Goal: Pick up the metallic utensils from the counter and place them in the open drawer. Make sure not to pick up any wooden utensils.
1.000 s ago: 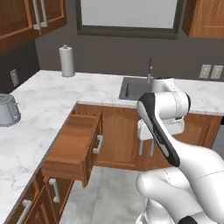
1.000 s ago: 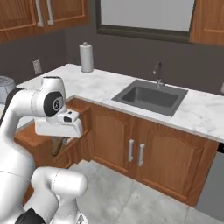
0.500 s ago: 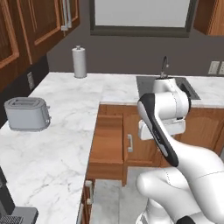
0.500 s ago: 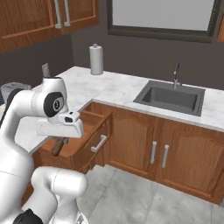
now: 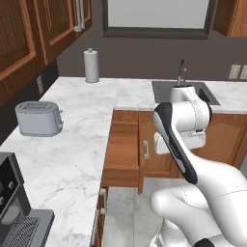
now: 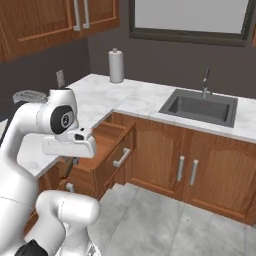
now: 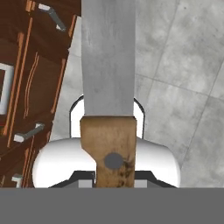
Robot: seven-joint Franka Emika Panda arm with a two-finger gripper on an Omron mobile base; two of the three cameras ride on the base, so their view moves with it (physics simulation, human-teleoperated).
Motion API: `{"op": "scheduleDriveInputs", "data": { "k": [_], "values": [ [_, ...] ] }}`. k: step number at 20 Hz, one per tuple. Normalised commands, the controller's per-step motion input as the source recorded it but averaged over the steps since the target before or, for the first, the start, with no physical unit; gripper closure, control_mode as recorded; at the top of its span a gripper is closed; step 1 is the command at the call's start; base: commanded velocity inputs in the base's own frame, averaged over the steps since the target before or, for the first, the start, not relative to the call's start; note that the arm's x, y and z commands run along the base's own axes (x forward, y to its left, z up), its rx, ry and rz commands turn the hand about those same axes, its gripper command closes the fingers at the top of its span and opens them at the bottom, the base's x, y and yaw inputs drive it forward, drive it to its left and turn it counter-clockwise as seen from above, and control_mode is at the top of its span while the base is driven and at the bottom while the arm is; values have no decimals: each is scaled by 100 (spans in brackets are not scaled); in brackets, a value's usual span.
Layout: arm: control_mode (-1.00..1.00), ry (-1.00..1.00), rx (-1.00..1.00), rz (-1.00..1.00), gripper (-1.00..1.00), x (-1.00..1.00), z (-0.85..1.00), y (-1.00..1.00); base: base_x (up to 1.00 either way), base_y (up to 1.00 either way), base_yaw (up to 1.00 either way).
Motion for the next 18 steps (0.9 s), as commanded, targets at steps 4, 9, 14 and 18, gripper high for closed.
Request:
{"op": "scheduleDriveInputs", "data": {
  "k": [4, 9, 14, 18],
  "values": [
    [100, 0, 0, 0, 100, 0, 0, 0, -1, 69, 0],
    [100, 0, 0, 0, 100, 0, 0, 0, 13, 26, -1],
    [100, 0, 0, 0, 100, 0, 0, 0, 6, 4, -1],
    [100, 0, 0, 0, 100, 0, 0, 0, 0, 0, 0]
  ]
}}
